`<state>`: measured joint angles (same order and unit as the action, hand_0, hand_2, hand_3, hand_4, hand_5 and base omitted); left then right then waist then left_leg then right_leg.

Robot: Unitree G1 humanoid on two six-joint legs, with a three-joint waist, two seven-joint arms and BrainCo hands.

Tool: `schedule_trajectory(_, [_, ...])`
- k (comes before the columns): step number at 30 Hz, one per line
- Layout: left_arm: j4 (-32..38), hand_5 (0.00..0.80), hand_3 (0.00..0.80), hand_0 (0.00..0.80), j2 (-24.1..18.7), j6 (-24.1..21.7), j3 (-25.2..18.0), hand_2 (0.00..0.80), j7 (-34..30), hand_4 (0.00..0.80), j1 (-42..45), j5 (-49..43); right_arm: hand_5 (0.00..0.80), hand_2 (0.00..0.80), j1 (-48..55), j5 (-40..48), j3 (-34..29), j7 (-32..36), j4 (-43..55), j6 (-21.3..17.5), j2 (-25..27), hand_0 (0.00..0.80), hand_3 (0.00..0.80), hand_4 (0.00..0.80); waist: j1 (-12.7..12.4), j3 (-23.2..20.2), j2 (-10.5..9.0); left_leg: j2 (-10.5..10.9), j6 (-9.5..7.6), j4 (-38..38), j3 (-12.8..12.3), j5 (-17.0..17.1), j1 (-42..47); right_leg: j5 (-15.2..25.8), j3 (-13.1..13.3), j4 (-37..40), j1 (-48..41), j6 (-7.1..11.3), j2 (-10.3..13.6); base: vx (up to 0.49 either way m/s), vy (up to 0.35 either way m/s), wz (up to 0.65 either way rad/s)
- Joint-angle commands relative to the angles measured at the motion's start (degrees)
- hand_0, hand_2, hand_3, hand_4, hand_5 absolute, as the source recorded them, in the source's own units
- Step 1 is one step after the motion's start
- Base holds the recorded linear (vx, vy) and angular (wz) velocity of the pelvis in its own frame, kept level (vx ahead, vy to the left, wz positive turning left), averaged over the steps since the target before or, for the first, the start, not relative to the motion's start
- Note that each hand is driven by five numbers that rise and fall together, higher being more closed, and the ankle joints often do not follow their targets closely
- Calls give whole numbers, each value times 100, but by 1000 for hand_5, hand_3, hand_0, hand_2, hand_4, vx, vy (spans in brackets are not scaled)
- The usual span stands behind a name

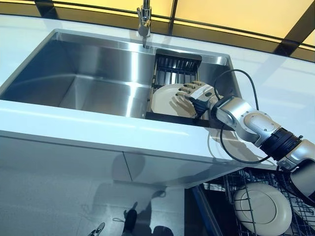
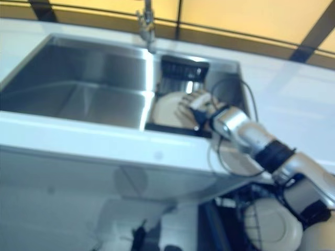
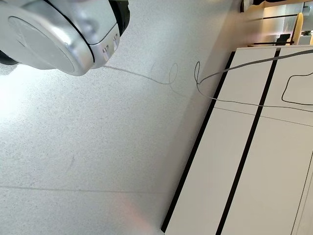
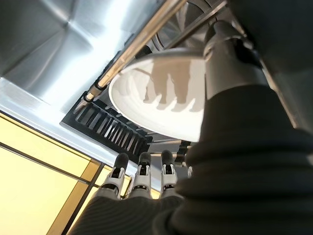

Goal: Take plates into dishwasher

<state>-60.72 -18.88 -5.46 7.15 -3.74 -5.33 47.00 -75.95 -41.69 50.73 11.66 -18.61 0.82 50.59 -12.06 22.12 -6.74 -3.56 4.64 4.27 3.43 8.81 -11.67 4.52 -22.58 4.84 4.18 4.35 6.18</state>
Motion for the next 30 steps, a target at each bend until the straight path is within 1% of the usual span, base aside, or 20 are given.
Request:
schedule_trajectory(1, [-6, 0, 0, 0, -53, -83, -72, 0, -45, 0, -65, 243, 0, 0, -230, -160, 483, 123, 99, -107, 415, 0, 0, 0, -73, -47, -183, 253, -281, 73, -353, -283, -21, 98, 52, -291, 261, 295, 189, 0, 0, 0])
schedule_trajectory(10, [87, 0, 0, 0, -47, -124, -153, 0, -99, 0, -27, 441, 0, 0, -326, -372, 602, 317, 14, -208, 427, 0, 0, 0, -100, 28, -200, 251, -280, 73, -360, -251, -82, 124, 37, -284, 301, 296, 196, 0, 0, 0])
schedule_trajectory(15, [166, 0, 0, 0, -40, -181, -179, 0, -206, 0, -10, 605, 0, 0, -348, -451, 658, 370, -2, -143, 450, 0, 0, 0, -127, 120, -189, 268, -283, 73, -334, -213, -157, 143, 14, -288, 360, 296, 204, 0, 0, 0])
schedule_trajectory(22, [269, 0, 0, 0, -33, -192, -166, 0, -278, 0, 2, 677, 0, 0, -365, -767, 677, 269, -148, -31, 454, 0, 0, 0, -169, 233, -156, 286, -297, 73, -299, -181, -241, 161, -27, -310, 431, 302, 229, 0, 0, 0])
schedule_trajectory(24, [310, 0, 0, 0, -25, -203, -125, 0, -270, 0, -10, 727, 0, 0, -403, -1030, 665, 134, -280, -4, 431, 0, 0, 0, -183, 278, -134, 298, -306, 73, -276, -170, -274, 174, -25, -300, 454, 308, 238, 0, 0, 0])
schedule_trajectory(30, [352, 0, 0, 0, -58, -144, -146, 0, -246, 0, -7, 683, 0, 0, -474, -1399, 651, -10, -312, -140, 466, 0, 0, 0, -205, 283, -167, 290, -306, 73, -264, -204, -240, 152, -30, -336, 441, 332, 246, 11, 0, 0])
